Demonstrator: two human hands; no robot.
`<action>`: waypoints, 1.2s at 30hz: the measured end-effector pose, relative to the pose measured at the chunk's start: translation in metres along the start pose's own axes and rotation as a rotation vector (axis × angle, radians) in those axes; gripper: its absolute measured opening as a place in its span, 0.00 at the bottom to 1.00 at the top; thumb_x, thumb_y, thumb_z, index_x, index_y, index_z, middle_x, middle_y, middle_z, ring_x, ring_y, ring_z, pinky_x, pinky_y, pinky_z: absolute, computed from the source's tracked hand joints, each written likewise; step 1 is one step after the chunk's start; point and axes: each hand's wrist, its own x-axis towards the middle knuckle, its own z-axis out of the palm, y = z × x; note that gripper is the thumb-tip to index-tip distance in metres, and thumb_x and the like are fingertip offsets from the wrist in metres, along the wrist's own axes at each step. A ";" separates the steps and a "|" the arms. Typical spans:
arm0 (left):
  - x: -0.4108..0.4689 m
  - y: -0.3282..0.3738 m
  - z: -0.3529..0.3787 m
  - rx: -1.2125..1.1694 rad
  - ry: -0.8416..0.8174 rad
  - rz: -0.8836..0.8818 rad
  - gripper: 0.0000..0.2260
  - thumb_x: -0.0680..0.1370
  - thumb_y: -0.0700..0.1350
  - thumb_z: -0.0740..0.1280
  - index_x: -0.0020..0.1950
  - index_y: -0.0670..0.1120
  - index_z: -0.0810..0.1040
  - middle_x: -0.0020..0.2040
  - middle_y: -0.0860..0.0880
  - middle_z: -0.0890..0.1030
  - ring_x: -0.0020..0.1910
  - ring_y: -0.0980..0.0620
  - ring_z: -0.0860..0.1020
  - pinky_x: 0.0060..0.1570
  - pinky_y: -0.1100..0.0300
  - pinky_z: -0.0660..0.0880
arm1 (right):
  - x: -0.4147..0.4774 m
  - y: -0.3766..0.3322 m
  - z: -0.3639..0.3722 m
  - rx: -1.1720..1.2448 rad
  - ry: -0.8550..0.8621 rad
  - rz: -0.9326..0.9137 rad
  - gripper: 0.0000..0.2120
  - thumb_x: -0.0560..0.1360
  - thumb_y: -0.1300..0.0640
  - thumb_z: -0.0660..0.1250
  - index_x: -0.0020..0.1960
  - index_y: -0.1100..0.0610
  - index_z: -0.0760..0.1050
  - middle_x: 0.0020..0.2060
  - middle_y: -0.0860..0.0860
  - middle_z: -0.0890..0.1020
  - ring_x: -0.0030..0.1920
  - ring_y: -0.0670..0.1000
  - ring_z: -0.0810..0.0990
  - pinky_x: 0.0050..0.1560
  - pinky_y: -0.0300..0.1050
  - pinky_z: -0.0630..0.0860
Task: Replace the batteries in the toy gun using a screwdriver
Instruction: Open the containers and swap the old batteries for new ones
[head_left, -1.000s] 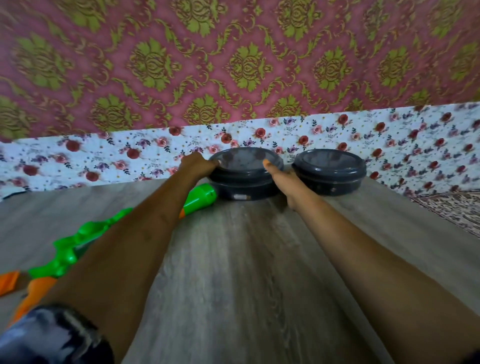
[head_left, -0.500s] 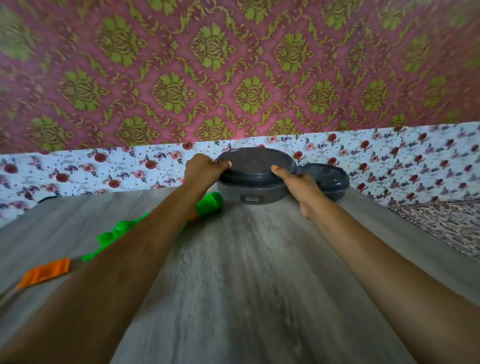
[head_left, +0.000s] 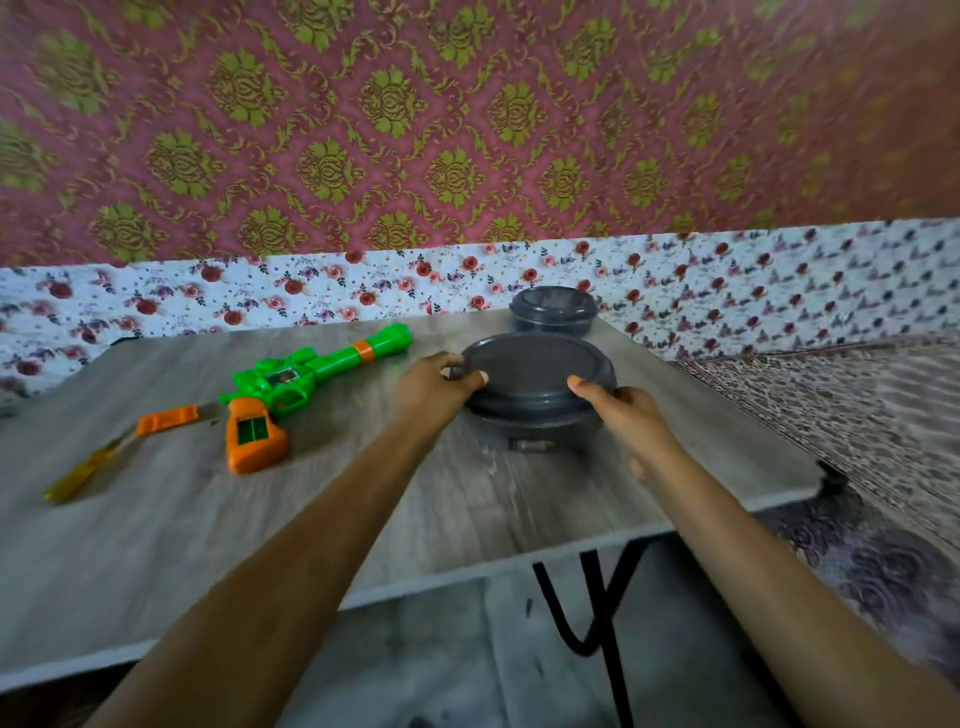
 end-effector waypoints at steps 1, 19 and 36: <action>-0.008 0.000 0.002 -0.011 -0.015 0.006 0.05 0.69 0.50 0.74 0.41 0.52 0.79 0.41 0.47 0.82 0.48 0.44 0.81 0.52 0.46 0.78 | -0.008 0.003 -0.005 0.010 0.014 0.015 0.20 0.69 0.44 0.71 0.51 0.59 0.78 0.48 0.53 0.80 0.52 0.53 0.78 0.48 0.46 0.71; -0.051 0.026 -0.003 0.781 -0.602 0.575 0.29 0.75 0.45 0.68 0.74 0.53 0.63 0.76 0.48 0.62 0.74 0.52 0.61 0.68 0.63 0.58 | -0.043 0.057 -0.028 -0.529 0.009 -0.291 0.67 0.56 0.38 0.77 0.76 0.57 0.35 0.76 0.55 0.52 0.74 0.57 0.57 0.69 0.54 0.63; -0.043 0.062 0.011 1.210 -0.616 0.975 0.21 0.71 0.50 0.71 0.63 0.49 0.74 0.55 0.50 0.79 0.48 0.52 0.72 0.45 0.58 0.68 | -0.042 0.049 -0.024 -0.603 0.094 -0.157 0.65 0.59 0.38 0.75 0.75 0.58 0.32 0.69 0.57 0.70 0.68 0.59 0.70 0.62 0.53 0.69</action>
